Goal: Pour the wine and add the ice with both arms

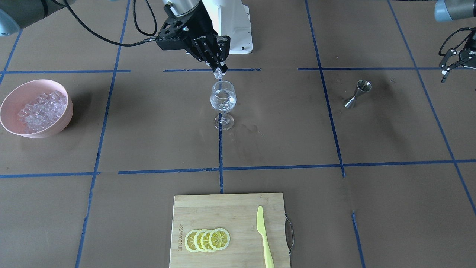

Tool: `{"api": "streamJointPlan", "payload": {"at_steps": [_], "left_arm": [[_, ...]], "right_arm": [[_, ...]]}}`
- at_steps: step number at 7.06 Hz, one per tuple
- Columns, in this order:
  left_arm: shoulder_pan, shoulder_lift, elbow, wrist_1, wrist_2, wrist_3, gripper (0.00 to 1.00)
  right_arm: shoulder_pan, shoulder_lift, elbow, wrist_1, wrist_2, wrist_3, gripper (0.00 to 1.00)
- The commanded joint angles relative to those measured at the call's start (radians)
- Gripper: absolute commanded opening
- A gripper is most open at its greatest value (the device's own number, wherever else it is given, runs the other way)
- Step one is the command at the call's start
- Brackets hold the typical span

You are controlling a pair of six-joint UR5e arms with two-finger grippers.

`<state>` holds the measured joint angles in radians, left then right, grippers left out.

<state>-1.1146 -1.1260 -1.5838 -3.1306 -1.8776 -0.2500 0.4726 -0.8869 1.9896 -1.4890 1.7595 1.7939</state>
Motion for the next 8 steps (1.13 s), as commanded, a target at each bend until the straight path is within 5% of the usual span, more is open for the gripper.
{"api": "streamJointPlan", "payload": {"at_steps": [1,3,4,5,8], "left_arm": [[-0.001,0.000,0.002,0.000,0.000,0.000,1.00],[-0.002,0.002,0.005,-0.003,0.000,0.000,1.00],[-0.002,0.003,0.005,-0.005,0.000,0.000,1.00],[-0.002,0.005,0.007,-0.009,0.000,0.000,1.00],[-0.007,0.008,0.005,-0.009,-0.002,0.001,1.00]], "right_arm": [[0.010,0.019,-0.008,-0.008,-0.012,0.012,0.00],[0.024,0.019,-0.023,-0.008,-0.014,0.012,0.00],[0.024,0.019,-0.026,-0.007,-0.014,0.010,0.37],[0.023,0.022,-0.035,-0.007,-0.017,0.012,0.99],[0.040,-0.010,-0.003,-0.007,-0.012,-0.002,1.00]]}}
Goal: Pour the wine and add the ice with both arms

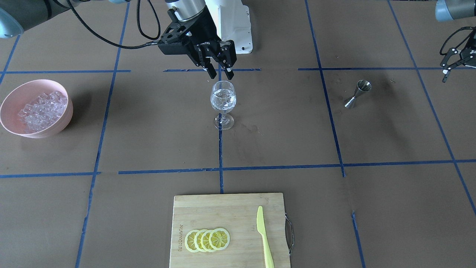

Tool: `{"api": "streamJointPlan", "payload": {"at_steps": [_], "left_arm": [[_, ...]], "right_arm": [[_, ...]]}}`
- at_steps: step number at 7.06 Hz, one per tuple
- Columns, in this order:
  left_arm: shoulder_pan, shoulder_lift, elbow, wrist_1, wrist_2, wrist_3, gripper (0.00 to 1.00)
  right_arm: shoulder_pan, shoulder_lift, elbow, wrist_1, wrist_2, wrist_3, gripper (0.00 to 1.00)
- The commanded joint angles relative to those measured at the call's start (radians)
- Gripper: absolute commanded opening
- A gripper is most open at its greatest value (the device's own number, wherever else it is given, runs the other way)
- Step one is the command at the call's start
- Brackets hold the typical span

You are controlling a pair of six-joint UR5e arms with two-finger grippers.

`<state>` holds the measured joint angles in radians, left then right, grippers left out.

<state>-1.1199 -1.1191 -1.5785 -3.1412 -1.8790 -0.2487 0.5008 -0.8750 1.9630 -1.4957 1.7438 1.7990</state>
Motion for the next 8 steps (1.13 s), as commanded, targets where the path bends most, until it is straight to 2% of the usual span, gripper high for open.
{"api": "streamJointPlan", "payload": {"at_steps": [1,2,3,4,5,6,7,8], "left_arm": [[-0.001,0.001,0.005,0.004,0.000,0.000,1.00],[-0.001,-0.004,0.009,0.016,0.000,0.000,1.00],[0.000,-0.007,0.017,0.024,-0.002,-0.001,1.00],[0.000,-0.019,0.012,0.082,-0.006,0.000,1.00],[-0.029,-0.057,0.006,0.193,-0.058,0.003,1.00],[-0.120,-0.144,0.005,0.369,-0.198,0.014,1.00],[-0.159,-0.196,-0.029,0.527,-0.283,0.014,1.00],[-0.161,-0.243,-0.097,0.716,-0.316,0.017,1.00]], "right_arm": [[0.050,-0.142,0.104,0.000,0.028,-0.029,1.00],[0.106,-0.248,0.158,0.003,0.087,-0.173,1.00],[0.170,-0.347,0.174,0.005,0.147,-0.267,1.00],[0.238,-0.443,0.183,0.015,0.167,-0.382,1.00],[0.339,-0.558,0.178,0.078,0.240,-0.559,1.00],[0.492,-0.641,0.145,0.107,0.378,-0.768,1.00],[0.624,-0.679,0.108,0.109,0.466,-0.932,1.00],[0.745,-0.709,0.056,0.098,0.520,-1.139,1.00]]}}
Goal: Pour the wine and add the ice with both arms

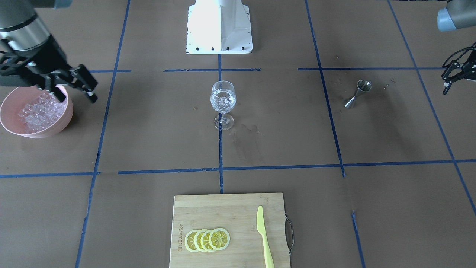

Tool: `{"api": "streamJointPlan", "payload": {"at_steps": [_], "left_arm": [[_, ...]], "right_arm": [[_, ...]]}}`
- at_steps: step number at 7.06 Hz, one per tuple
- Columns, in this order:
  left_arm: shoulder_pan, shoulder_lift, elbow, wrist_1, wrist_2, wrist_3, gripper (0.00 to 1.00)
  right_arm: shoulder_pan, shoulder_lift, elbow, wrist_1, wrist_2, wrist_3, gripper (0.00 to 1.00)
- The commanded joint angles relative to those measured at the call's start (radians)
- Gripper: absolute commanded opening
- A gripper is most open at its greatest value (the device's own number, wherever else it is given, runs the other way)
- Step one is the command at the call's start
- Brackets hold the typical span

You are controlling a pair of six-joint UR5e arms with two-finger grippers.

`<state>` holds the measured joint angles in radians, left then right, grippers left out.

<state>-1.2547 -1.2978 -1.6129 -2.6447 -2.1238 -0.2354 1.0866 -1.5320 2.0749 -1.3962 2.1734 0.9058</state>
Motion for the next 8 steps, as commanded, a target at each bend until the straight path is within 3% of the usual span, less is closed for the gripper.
{"api": "streamJointPlan", "payload": {"at_steps": [1,2,4,5,6,8], "left_arm": [[-0.049,-0.116,-0.111,0.391,-0.074,0.037,1.00],[-0.139,-0.205,-0.119,0.607,-0.074,0.154,1.00],[-0.315,-0.367,-0.116,1.052,-0.077,0.389,1.00],[-0.328,-0.321,-0.120,1.124,-0.194,0.395,1.00],[-0.327,-0.219,-0.148,1.102,-0.363,0.395,1.00],[-0.322,-0.092,-0.189,0.966,-0.381,0.396,1.00]], "right_arm": [[0.279,-0.053,-0.135,-0.010,0.148,-0.427,1.00],[0.365,-0.053,-0.218,-0.011,0.185,-0.611,1.00],[0.412,-0.072,-0.274,-0.047,0.187,-0.811,1.00],[0.415,-0.083,-0.274,-0.096,0.186,-0.873,1.00],[0.414,-0.086,-0.279,-0.154,0.186,-0.954,1.00],[0.418,-0.074,-0.311,-0.233,0.180,-1.102,1.00]]}}
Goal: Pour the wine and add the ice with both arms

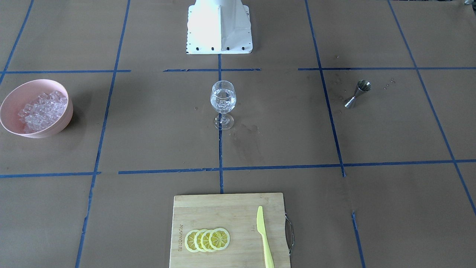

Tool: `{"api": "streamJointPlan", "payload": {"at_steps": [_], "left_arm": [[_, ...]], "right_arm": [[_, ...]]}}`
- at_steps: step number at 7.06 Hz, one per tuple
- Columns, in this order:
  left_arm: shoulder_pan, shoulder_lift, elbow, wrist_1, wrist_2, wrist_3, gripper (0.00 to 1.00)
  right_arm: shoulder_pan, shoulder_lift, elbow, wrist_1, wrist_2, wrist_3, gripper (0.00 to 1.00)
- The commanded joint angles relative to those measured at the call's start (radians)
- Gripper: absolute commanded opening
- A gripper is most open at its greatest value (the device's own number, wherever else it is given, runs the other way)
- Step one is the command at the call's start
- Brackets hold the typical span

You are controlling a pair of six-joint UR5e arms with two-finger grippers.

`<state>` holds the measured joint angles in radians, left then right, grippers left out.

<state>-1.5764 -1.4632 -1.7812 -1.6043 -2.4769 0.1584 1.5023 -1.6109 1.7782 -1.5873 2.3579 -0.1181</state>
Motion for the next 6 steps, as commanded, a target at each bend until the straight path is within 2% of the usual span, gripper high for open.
{"api": "streamJointPlan", "payload": {"at_steps": [1,2,3,4,5,6], "left_arm": [[0.002,0.124,-0.006,-0.167,-0.028,0.000,1.00],[-0.002,0.141,-0.003,-0.284,-0.008,0.000,1.00],[-0.002,0.162,0.003,-0.401,0.132,-0.006,1.00],[0.001,0.159,-0.012,-0.404,0.213,-0.011,1.00],[0.001,0.134,0.003,-0.334,0.220,-0.007,1.00],[0.001,0.089,-0.016,-0.128,0.211,-0.002,1.00]], "right_arm": [[0.003,0.006,-0.014,-0.042,-0.005,-0.078,1.00],[0.003,0.009,-0.016,-0.042,-0.012,-0.078,1.00],[0.003,0.016,-0.016,-0.042,-0.008,-0.069,1.00],[0.003,0.010,-0.016,-0.040,-0.005,-0.064,1.00],[0.001,0.000,-0.016,-0.043,-0.002,-0.063,1.00],[0.001,0.011,-0.020,-0.045,-0.005,-0.063,1.00]]}}
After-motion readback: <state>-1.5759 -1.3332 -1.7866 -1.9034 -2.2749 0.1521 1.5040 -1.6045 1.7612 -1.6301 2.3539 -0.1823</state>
